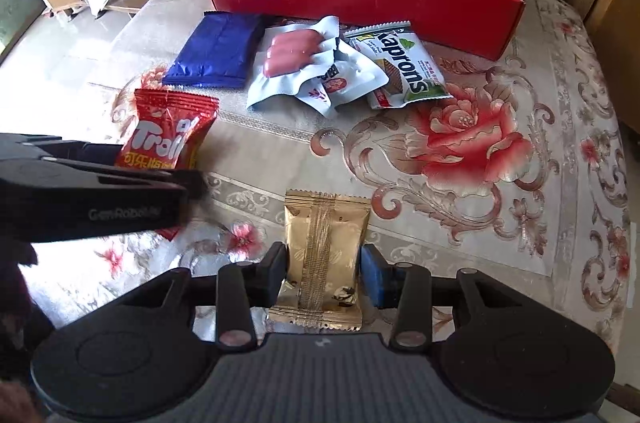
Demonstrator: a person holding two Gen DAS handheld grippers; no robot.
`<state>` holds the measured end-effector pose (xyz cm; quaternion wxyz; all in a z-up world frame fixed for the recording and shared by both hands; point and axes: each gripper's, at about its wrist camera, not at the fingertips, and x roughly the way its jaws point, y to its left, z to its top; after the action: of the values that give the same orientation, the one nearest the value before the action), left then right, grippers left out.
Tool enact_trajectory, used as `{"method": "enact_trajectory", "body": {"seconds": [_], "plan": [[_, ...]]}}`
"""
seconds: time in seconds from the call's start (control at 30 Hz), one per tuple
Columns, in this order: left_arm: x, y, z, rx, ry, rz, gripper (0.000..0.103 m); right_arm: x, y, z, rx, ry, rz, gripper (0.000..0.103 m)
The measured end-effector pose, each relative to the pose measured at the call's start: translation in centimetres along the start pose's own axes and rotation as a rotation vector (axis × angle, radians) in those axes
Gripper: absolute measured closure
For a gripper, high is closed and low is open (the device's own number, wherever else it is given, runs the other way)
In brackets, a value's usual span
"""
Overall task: Organize snacks
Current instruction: 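Carry the Trolli bag and gold packet into the red box with both grippers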
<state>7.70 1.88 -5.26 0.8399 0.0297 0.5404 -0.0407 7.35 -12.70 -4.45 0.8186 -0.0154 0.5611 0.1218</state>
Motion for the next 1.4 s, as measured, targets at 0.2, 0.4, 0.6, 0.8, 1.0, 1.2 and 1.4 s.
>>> {"method": "enact_trajectory", "body": {"seconds": [0.2, 0.4, 0.6, 0.8, 1.0, 1.2, 1.4], "plan": [[-0.8, 0.2, 0.0, -0.027, -0.003, -0.025, 0.041, -1.1, -0.1, -0.3, -0.021, -0.029, -0.004, 0.065], [-2.3, -0.3, 0.4, -0.037, -0.035, -0.066, 0.041, -2.4, -1.0, 0.1, 0.019, -0.076, 0.015, 0.065], [-3.2, -0.8, 0.9, -0.040, -0.064, -0.102, 0.041, -3.8, -2.0, 1.1, 0.057, -0.127, 0.023, 0.065], [-3.3, -1.3, 1.9, -0.035, -0.077, -0.113, 0.041, -4.2, -2.7, 2.2, 0.083, -0.151, 0.014, 0.065], [-3.9, -1.7, 3.7, -0.025, -0.111, -0.116, 0.041, -4.8, -3.2, 4.0, 0.100, -0.185, 0.011, 0.065], [-4.5, -2.2, 5.9, -0.014, -0.152, -0.123, 0.041, -5.5, -3.7, 5.9, 0.116, -0.223, 0.021, 0.064], [-4.3, -2.8, 7.6, -0.019, -0.168, -0.126, 0.041, -5.8, -4.6, 7.8, 0.132, -0.247, 0.017, 0.064]]}}
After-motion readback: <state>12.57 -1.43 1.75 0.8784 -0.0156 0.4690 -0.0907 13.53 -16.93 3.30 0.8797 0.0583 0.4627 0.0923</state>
